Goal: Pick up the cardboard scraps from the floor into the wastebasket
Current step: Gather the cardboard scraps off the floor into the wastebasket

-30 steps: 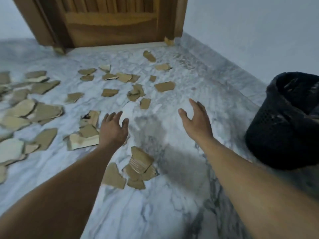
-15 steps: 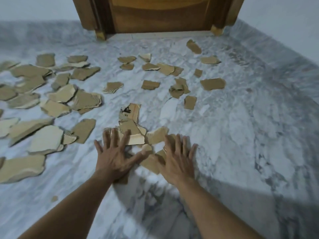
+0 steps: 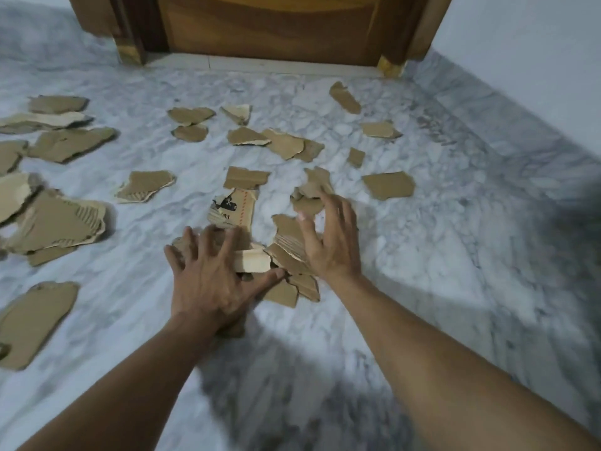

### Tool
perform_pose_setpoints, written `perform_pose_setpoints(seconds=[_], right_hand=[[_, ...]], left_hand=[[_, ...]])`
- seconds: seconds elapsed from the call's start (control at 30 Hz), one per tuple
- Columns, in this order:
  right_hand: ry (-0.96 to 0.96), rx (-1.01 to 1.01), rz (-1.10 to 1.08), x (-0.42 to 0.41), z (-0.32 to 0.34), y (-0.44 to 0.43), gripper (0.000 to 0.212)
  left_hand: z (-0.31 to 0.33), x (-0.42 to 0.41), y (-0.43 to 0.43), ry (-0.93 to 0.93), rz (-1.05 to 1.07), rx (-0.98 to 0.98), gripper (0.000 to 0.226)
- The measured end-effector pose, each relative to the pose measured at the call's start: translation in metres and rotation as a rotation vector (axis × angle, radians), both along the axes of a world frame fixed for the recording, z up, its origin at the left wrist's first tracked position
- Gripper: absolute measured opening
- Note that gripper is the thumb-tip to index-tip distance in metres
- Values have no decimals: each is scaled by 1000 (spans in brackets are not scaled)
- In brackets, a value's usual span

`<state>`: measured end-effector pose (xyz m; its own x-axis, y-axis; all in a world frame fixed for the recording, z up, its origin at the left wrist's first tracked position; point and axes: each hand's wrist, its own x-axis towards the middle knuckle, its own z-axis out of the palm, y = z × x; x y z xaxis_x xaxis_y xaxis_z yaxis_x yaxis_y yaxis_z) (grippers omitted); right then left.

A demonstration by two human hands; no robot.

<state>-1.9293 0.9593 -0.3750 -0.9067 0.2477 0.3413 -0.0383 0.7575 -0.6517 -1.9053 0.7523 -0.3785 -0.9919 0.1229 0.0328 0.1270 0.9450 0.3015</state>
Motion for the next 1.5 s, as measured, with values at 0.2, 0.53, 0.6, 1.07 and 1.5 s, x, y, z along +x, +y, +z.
perform_pose_setpoints(seconds=[0.2, 0.53, 0.6, 1.07, 1.5], right_hand=[[-483, 136, -418, -87, 13, 122, 91], [-578, 159, 185, -96, 12, 50, 72], [-523, 161, 248, -76, 5, 28, 70], [-507, 226, -128, 9, 6, -43, 98], [-335, 221, -108, -24, -3, -57, 91]], left_hand=[[2, -40, 20, 85, 29, -14, 104], [-2, -39, 18, 31, 111, 106, 104], [-4, -39, 21, 52, 155, 143, 92], [10, -61, -6, 138, 320, 289, 66], [22, -80, -26, -85, -163, 373, 57]])
